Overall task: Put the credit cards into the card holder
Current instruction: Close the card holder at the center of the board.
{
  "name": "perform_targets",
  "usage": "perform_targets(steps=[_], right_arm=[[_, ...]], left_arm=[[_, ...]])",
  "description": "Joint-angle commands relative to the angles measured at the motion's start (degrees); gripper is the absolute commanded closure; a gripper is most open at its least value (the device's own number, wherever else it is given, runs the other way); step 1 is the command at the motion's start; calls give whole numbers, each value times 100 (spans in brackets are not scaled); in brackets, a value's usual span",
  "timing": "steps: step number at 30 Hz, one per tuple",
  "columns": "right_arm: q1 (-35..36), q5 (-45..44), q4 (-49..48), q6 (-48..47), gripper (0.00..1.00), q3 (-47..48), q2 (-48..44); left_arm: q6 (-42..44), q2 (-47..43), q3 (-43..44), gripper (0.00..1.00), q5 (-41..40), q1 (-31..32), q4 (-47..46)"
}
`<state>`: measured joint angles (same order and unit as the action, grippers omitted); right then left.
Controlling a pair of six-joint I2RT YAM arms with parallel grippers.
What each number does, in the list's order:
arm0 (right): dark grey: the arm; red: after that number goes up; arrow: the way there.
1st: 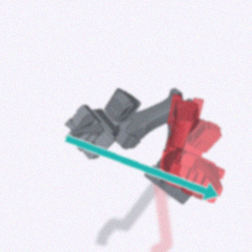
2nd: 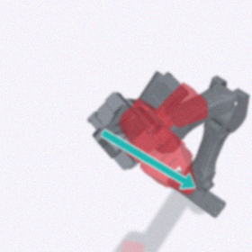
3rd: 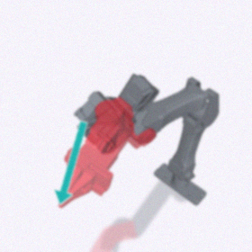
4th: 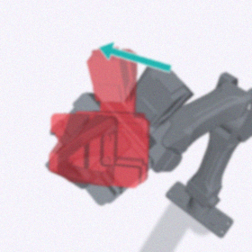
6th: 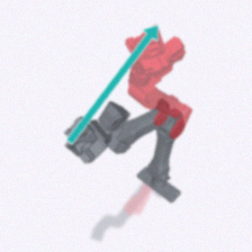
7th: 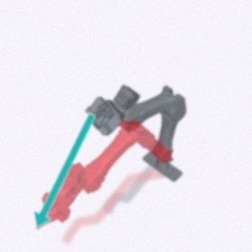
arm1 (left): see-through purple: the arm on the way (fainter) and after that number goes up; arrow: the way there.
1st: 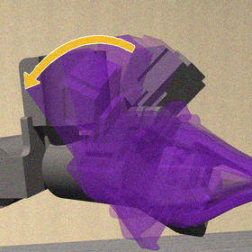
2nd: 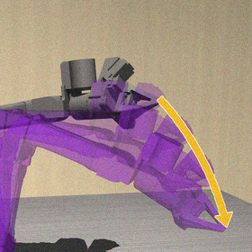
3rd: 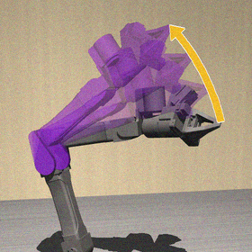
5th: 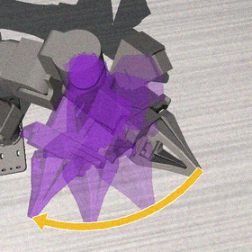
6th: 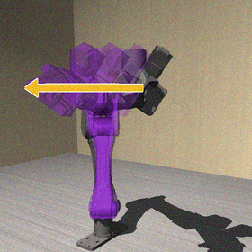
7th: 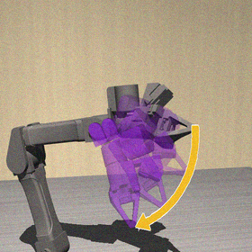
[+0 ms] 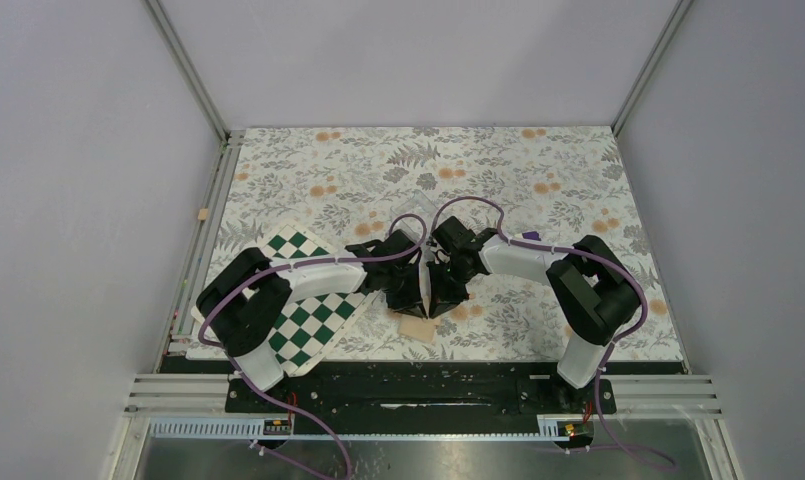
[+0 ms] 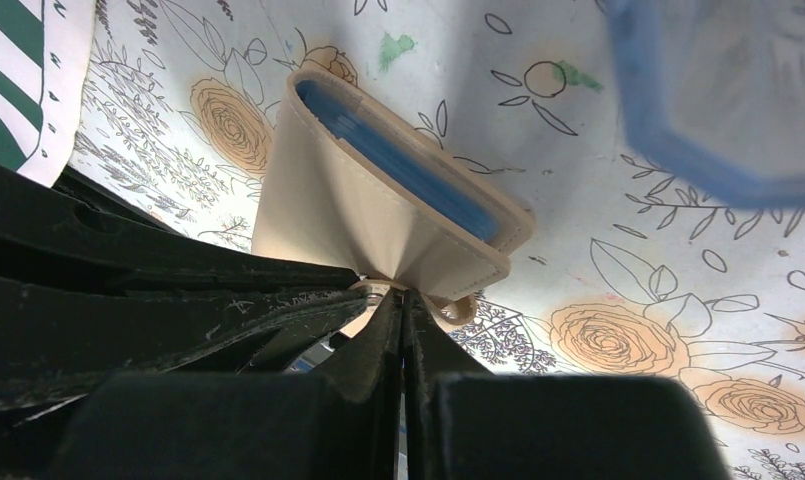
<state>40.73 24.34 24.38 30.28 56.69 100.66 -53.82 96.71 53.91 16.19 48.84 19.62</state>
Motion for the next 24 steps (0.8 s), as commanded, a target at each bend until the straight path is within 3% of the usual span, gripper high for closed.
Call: perform_targets(steps=[1, 24], right_arm=[[139, -41, -59, 54, 100, -61, -67], [145, 131, -463, 235, 100, -112, -353]], left_arm=[[273, -104, 234, 100, -287, -2, 336], [613, 128, 520, 100, -547, 63, 774]])
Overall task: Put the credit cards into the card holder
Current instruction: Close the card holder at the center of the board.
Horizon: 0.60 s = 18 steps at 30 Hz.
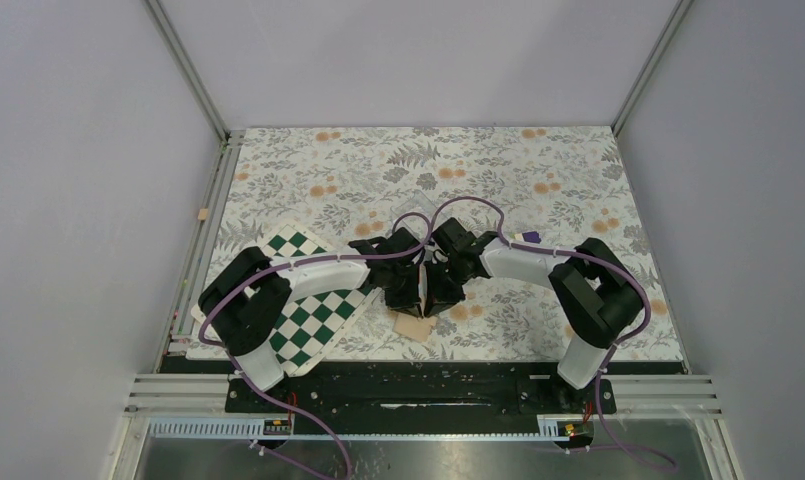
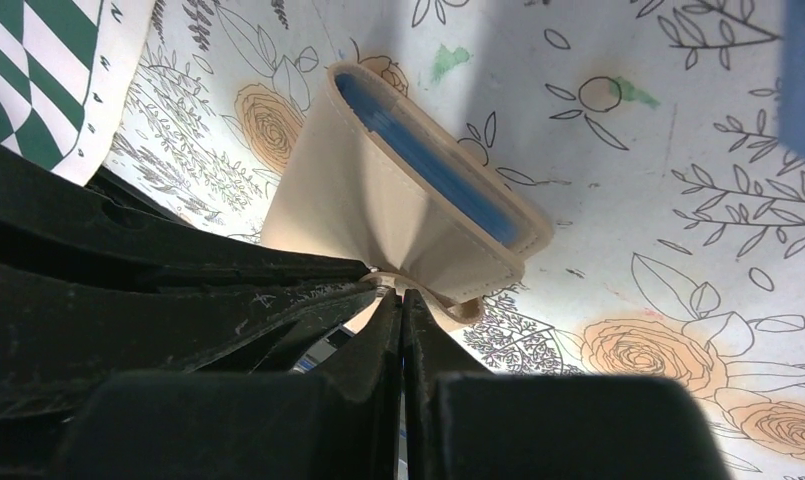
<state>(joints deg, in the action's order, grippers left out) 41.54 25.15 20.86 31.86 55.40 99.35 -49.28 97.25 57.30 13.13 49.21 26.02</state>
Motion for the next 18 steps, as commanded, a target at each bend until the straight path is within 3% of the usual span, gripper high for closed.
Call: perform_targets(steps=[1, 18], right_arm=[[61, 3, -109, 79, 100, 34, -223], [55, -892, 361, 31, 100, 306, 273]], left_arm=[[171, 72, 193, 100, -247, 20, 146], [236, -107, 203, 100, -409, 23, 210]])
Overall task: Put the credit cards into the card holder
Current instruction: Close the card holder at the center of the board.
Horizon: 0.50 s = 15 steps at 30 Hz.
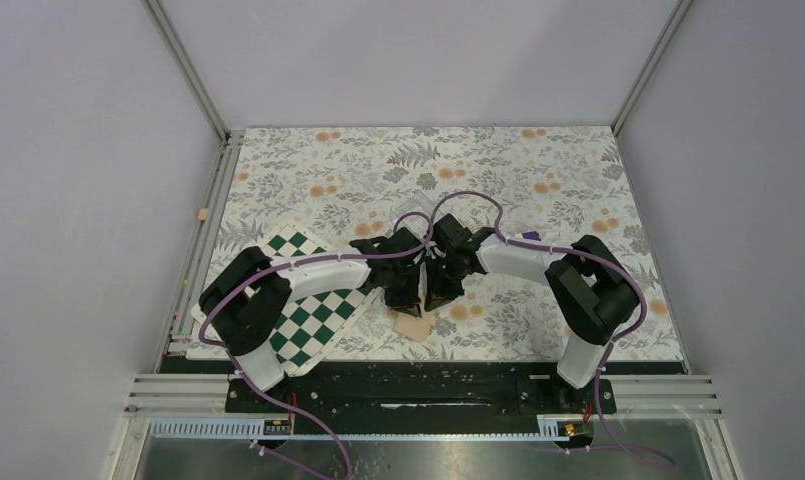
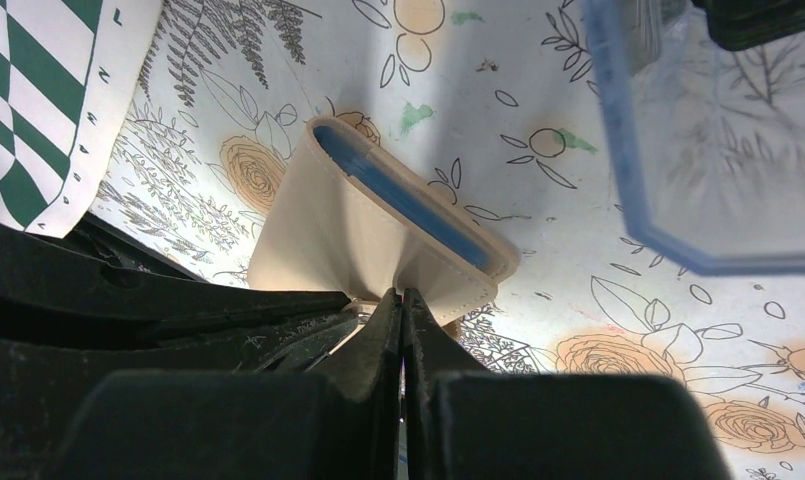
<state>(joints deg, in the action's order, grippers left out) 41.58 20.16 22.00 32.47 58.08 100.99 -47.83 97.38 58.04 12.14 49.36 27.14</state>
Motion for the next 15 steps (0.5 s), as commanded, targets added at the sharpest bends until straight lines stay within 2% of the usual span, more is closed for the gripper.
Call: perform_targets(steps=[1, 15], right_arm=[[44, -394, 252, -38, 100, 10, 110], [49, -108, 30, -265, 100, -236, -120]], left_arm=[[90, -118, 137, 100, -312, 11, 98], [92, 59, 283, 100, -425, 3, 91]])
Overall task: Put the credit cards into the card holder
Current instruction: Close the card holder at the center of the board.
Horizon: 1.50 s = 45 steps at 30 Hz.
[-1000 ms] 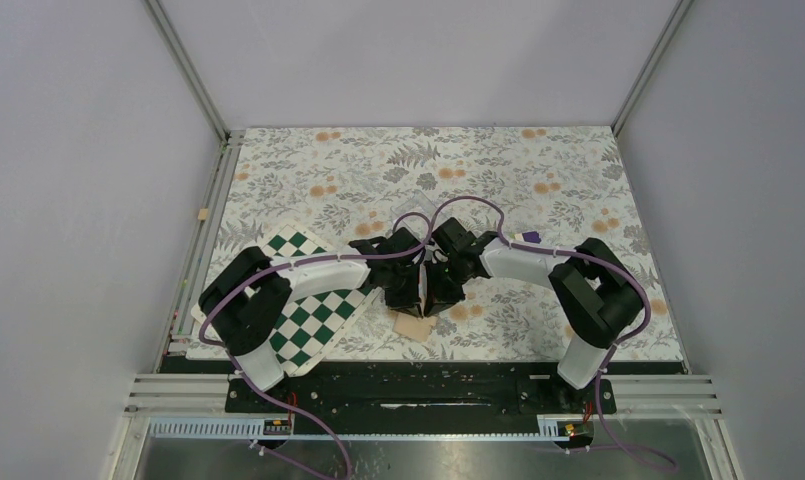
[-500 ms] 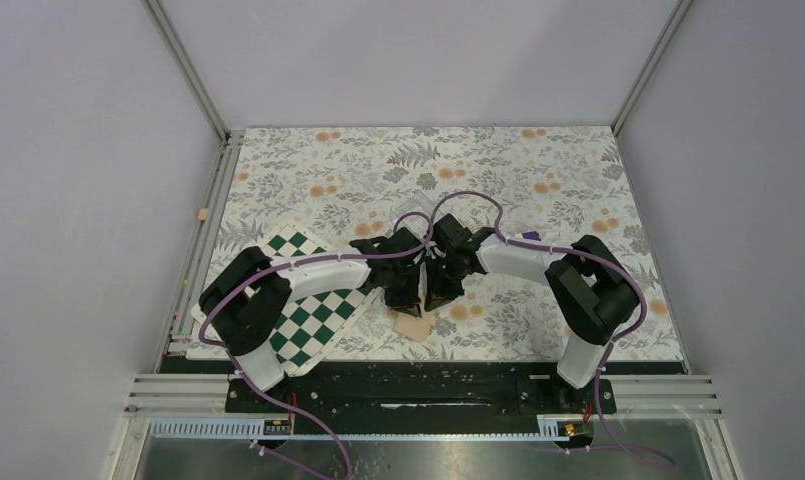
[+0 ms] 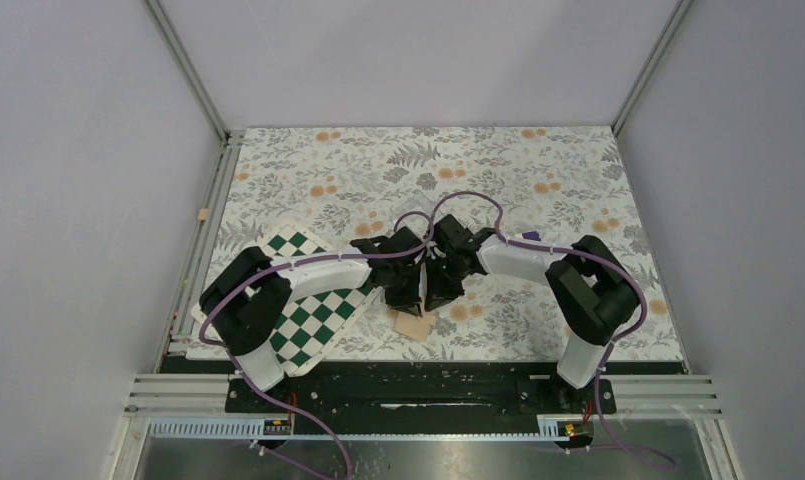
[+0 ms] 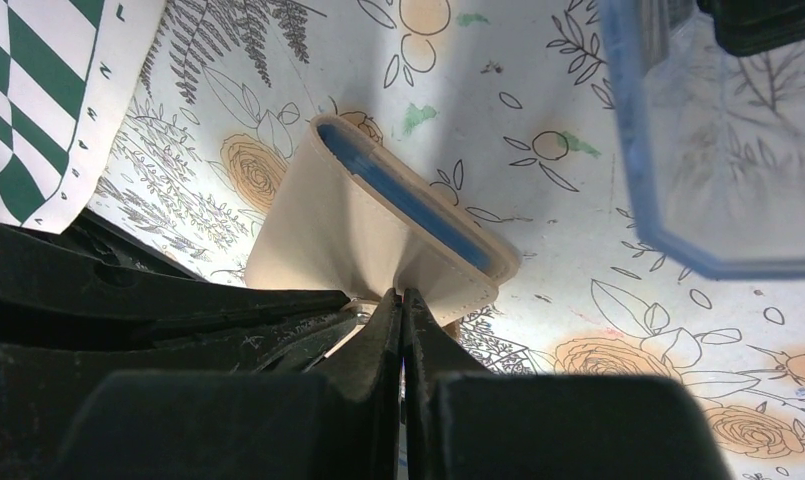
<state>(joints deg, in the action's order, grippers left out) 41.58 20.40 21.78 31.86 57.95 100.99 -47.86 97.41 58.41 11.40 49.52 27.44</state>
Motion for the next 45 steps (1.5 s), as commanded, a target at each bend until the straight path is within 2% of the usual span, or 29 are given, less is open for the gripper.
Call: perform_targets(steps=[1, 10, 28, 45], right_arm=[[45, -118, -5, -195, 100, -272, -168], [44, -79, -310, -193, 100, -533, -388], [51, -34, -316, -268, 100, -531, -391], [49, 20, -320, -268, 100, -496, -361]], left_arm=[[97, 88, 261, 100, -349, -17, 61], [75, 83, 211, 100, -465, -58, 51], [307, -320, 101, 100, -239, -64, -331], [304, -27, 103, 100, 32, -47, -222]])
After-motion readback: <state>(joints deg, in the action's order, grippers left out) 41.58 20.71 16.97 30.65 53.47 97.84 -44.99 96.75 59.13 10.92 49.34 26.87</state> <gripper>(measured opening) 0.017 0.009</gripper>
